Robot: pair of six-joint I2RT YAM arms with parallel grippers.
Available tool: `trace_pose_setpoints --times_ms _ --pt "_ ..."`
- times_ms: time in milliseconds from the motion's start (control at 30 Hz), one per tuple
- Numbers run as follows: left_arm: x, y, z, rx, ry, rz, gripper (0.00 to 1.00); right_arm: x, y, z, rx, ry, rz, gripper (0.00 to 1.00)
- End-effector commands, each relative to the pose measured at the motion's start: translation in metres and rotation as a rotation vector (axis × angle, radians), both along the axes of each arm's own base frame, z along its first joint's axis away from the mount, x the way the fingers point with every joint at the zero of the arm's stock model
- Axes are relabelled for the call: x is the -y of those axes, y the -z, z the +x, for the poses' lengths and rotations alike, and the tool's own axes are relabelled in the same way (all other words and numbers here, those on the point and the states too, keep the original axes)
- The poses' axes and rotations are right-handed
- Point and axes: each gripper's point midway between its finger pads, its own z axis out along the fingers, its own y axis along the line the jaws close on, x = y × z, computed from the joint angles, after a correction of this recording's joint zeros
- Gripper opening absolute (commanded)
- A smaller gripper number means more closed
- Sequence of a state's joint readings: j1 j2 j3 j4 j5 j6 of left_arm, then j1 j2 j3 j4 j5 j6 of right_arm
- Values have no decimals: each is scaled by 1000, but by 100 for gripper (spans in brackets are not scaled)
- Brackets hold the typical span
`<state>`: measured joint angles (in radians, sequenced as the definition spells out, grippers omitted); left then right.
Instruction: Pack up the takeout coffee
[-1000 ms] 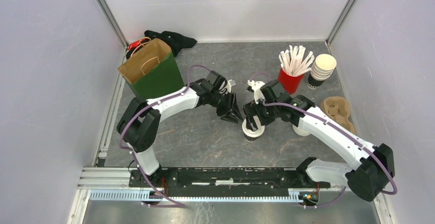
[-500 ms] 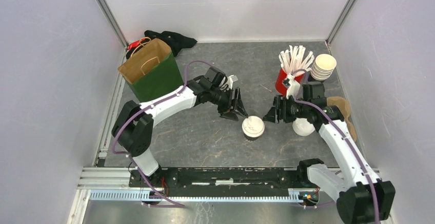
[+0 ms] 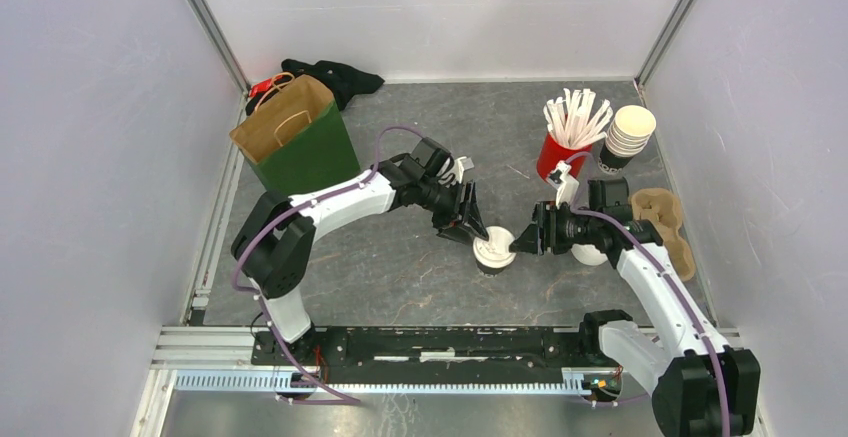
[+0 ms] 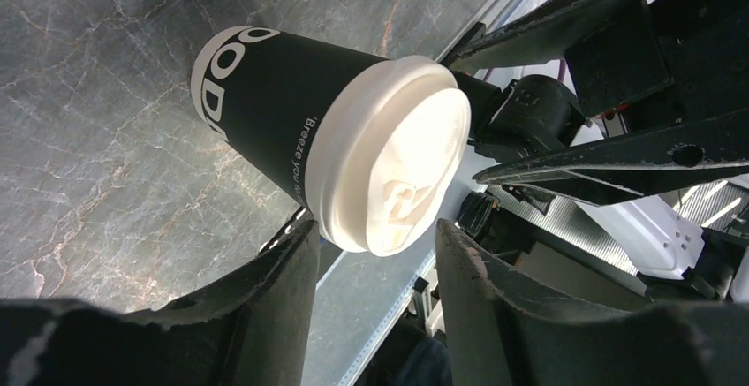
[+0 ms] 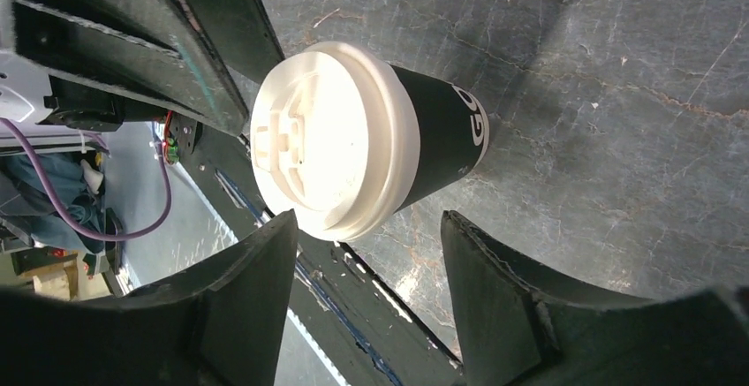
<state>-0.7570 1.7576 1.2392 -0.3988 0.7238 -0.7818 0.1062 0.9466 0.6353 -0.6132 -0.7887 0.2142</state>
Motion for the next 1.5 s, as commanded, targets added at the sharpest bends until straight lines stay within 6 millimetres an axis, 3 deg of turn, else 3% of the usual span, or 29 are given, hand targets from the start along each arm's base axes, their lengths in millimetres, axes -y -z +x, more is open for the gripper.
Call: trace_pose_setpoints --times_ms 0,233,400,700,967,1033,1367,1433,1467 --pt "11 -12 2 -18 3 -47 56 -5 -8 11 81 -20 46 64" --pt "10 -3 3 -26 12 -10 49 -7 -8 19 114 -12 57 57" --pt "4 4 5 -6 15 41 45 -3 10 13 82 -8 25 50" --pt "-5 24 4 -8 25 115 42 -3 22 11 84 -3 36 45" --pt "-19 43 5 21 1 168 37 -12 29 15 196 -38 104 45" --pt "-18 40 6 33 -22 138 37 -18 30 12 200 -54 153 45" --pt "-15 31 5 19 -79 57 38 -32 12 30 205 -120 222 47" --pt "-16 30 4 19 -87 52 39 -32 8 36 198 -132 208 50" --pt "-16 30 4 17 -91 50 41 -26 15 38 158 -110 152 55"
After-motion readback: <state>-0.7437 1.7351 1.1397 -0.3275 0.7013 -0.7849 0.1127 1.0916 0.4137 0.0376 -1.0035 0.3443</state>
